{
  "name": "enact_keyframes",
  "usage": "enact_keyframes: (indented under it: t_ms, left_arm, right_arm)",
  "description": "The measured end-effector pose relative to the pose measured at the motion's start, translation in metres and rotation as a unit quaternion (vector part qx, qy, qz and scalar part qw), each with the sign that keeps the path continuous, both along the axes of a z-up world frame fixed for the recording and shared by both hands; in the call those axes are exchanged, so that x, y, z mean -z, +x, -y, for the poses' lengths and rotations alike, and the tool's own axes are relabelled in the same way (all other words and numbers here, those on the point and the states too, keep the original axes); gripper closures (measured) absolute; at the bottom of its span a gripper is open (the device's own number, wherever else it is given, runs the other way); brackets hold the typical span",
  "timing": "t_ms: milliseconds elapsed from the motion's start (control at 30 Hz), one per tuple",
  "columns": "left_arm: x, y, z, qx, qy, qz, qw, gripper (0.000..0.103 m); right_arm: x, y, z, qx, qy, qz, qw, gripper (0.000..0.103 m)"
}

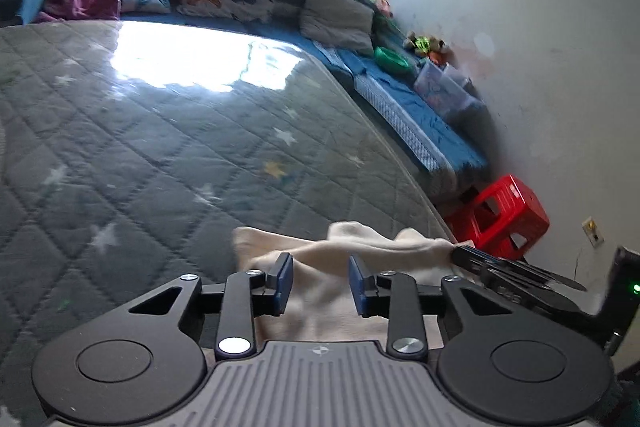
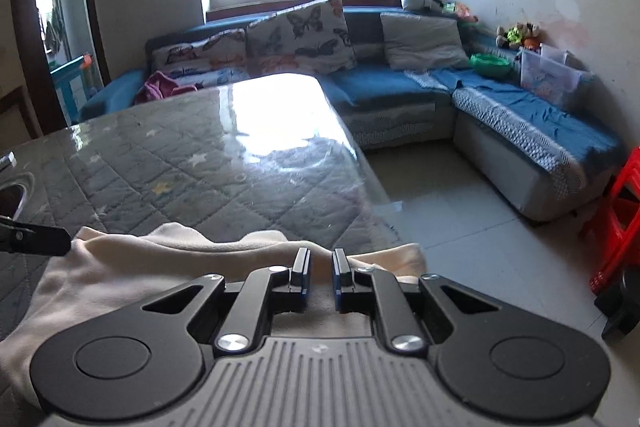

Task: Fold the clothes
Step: 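Lower the folded sweatshirt flat onto the table with the left tool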

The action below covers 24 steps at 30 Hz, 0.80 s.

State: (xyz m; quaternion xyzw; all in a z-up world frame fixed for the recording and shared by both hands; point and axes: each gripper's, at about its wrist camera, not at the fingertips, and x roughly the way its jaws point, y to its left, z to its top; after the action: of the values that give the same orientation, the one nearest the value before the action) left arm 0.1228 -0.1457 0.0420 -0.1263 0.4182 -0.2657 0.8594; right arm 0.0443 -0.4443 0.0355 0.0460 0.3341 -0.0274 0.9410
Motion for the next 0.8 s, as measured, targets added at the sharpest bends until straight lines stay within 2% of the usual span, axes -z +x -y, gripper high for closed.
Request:
enact_keyframes:
  t_ms: [200,400,600,800]
  left_arm:
    - [0.021,0.016,0.014,-0.001,0.02,-0.019,0.9996,0.072]
    - [0.019,0.008,0.012,0.0,0.017,-0.012,0.9998,0.072]
    - [0.004,-0.025,0.015,0.028,0.005,0.007,0.9996,0.072]
    - [0.01,-0.062,0.017,0.058,0.011,0.007,0.9983,0.072]
  right_arm:
    - [0.001,0.006,0.004,-0.005,0.006,-0.003,1.0,0.093]
    - [-0.015,-0.032,0.016,-0.004,0.001,0.014,1.0,0.092]
    - [-0.02,-0.083,0.009,-0.01,-0.002,0.027,1.0,0.092]
    - [-0.007,-0.113,0.006,0.006,0.002,0.029,1.0,0.093]
